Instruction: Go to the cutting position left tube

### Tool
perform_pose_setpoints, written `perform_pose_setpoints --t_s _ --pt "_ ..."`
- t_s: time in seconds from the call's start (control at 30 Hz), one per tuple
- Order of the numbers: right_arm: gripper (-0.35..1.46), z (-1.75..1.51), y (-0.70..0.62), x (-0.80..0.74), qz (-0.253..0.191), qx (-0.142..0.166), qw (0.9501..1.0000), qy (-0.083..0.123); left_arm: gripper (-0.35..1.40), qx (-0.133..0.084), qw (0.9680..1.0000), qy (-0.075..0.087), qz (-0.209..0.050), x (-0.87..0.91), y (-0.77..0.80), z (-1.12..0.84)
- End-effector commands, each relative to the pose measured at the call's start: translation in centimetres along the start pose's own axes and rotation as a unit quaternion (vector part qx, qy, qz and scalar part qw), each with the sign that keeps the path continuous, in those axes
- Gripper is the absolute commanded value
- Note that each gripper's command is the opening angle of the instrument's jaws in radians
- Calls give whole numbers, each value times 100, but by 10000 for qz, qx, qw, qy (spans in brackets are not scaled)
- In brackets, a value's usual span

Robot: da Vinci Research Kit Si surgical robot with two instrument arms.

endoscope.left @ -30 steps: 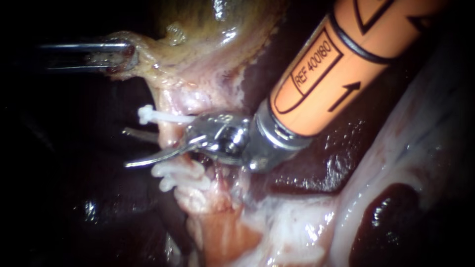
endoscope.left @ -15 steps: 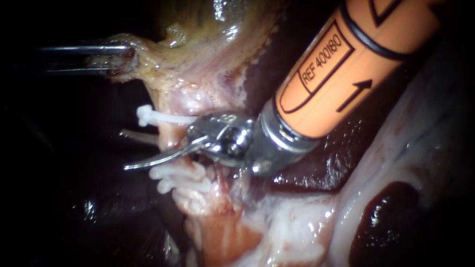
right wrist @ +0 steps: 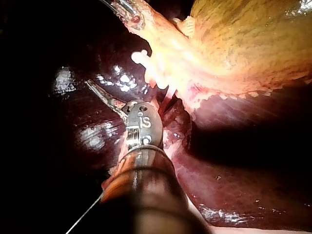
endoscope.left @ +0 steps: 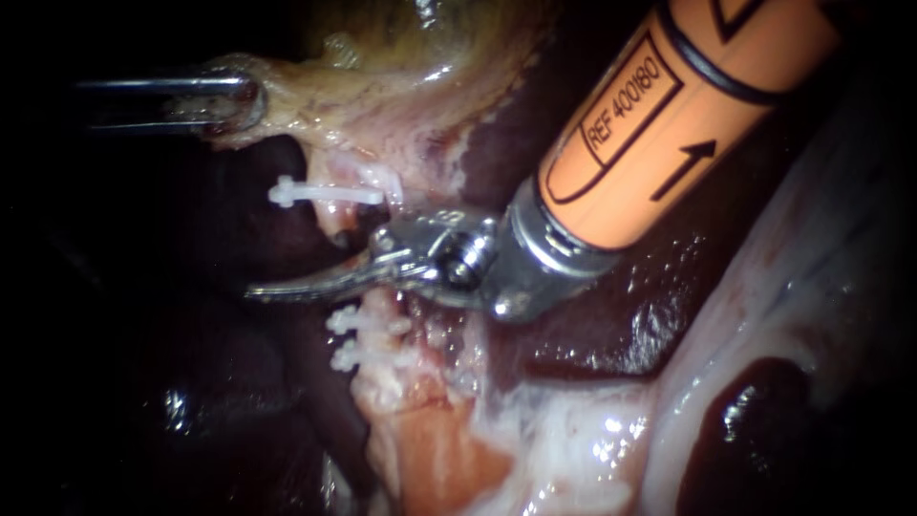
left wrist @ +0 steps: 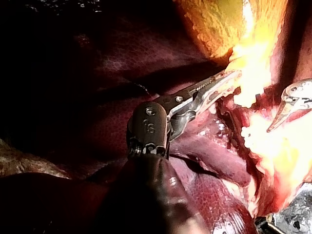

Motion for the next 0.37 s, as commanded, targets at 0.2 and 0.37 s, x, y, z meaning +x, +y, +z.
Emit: perform_pose_setpoints --t_s 0.2,0.37 --pt "-35 0 -1 1 -2 4 10000 0 -35 -2 10000 -2 2 0 0 0" --pt "-35 -2 0 0 -3 4 10000 -1 -35 -2 10000 -1 1 0 0 0"
